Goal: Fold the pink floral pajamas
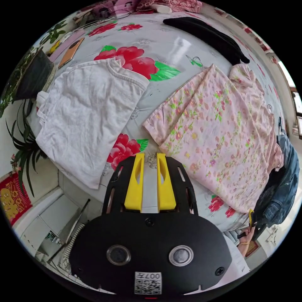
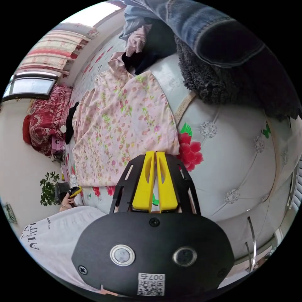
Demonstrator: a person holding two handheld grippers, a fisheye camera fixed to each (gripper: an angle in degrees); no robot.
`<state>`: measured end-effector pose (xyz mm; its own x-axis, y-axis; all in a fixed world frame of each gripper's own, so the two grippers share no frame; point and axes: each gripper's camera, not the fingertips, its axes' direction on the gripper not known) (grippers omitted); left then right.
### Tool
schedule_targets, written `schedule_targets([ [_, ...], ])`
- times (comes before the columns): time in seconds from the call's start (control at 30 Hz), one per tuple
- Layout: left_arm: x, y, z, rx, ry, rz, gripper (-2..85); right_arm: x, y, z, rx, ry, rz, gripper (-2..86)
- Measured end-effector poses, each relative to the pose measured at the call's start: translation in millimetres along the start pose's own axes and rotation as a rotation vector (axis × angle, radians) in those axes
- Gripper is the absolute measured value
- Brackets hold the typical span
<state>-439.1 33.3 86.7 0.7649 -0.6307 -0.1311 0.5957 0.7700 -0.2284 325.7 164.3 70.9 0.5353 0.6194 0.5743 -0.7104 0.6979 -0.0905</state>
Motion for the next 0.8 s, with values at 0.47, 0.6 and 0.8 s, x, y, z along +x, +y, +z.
schedule_targets([
  [0.47, -92, 40, -17, 0.243, 0.595, -0.047, -0.9, 15, 54, -60, 0.225, -0.302, -0.032, -0.3],
  [0.6, -100, 62, -3, 0.186, 0.594, -0.003, 0.0, 22, 73, -61, 0.244, -0.325, -0.015, -0.3],
  [0.8, -64, 52, 43, 0.022, 0.565, 0.025, 12.2, 23, 81, -42, 0.200, -0.263, 0.022, -0.3],
])
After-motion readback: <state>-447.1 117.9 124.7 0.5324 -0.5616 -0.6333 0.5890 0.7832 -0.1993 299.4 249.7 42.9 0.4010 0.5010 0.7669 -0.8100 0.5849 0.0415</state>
